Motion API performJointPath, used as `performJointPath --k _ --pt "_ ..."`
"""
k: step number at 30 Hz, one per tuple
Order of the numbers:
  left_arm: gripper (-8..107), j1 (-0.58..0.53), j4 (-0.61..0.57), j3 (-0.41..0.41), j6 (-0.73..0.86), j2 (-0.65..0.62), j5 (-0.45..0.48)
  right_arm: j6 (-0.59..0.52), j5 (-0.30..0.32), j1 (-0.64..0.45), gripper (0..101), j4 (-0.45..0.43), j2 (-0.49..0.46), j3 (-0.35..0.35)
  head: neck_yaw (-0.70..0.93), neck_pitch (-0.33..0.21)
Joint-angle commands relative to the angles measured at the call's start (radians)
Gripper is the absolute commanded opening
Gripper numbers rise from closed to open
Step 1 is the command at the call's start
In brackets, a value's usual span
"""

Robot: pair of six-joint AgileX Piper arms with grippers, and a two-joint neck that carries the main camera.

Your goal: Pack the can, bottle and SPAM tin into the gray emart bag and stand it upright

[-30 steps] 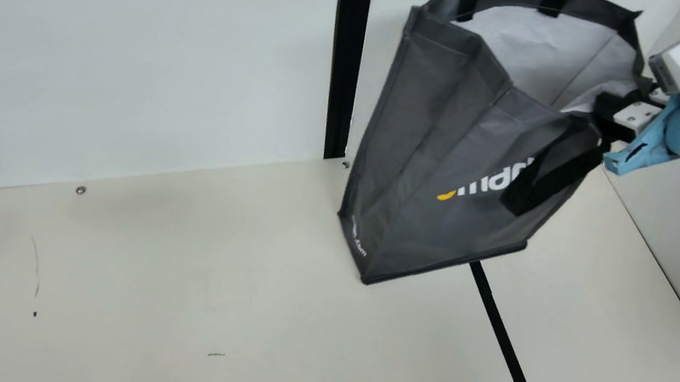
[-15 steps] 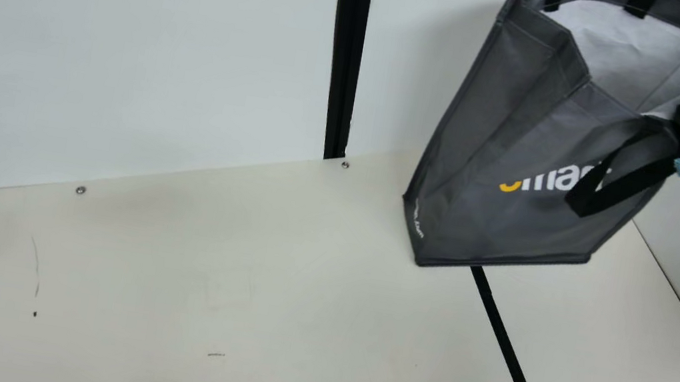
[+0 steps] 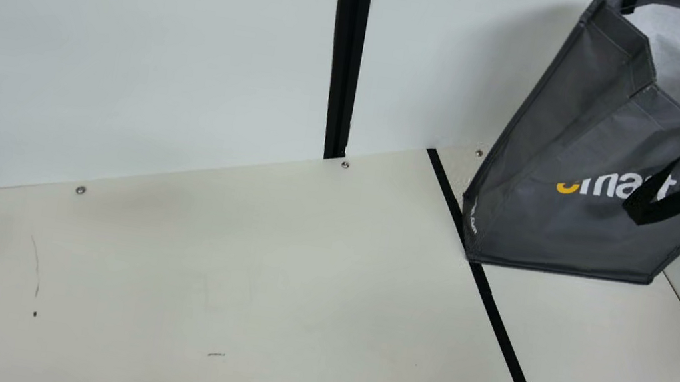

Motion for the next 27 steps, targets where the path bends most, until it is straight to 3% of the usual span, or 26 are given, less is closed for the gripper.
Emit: performJointPath --k 1,15,25,27 --pt "90 0.0 0.0 0.0 0.0 0.0 0.0 0.007 -0.007 -0.001 13 -0.004 0.0 0.004 -0.002 -0.023" --pt "90 0.0 0.0 0.0 0.0 0.0 0.0 0.042 -0.035 0.006 60 0.005 -0.021 0.013 -0.002 -0.023" --pt "90 0.0 0.0 0.0 0.0 0.0 0.0 0.061 -0.021 0.016 94 0.029 -0.04 -0.055 -0.002 -0.023" --pt "90 0.0 0.0 0.0 0.0 0.0 0.0 0.065 -0.015 0.018 95 0.033 -0.042 -0.074 -0.002 -0.023"
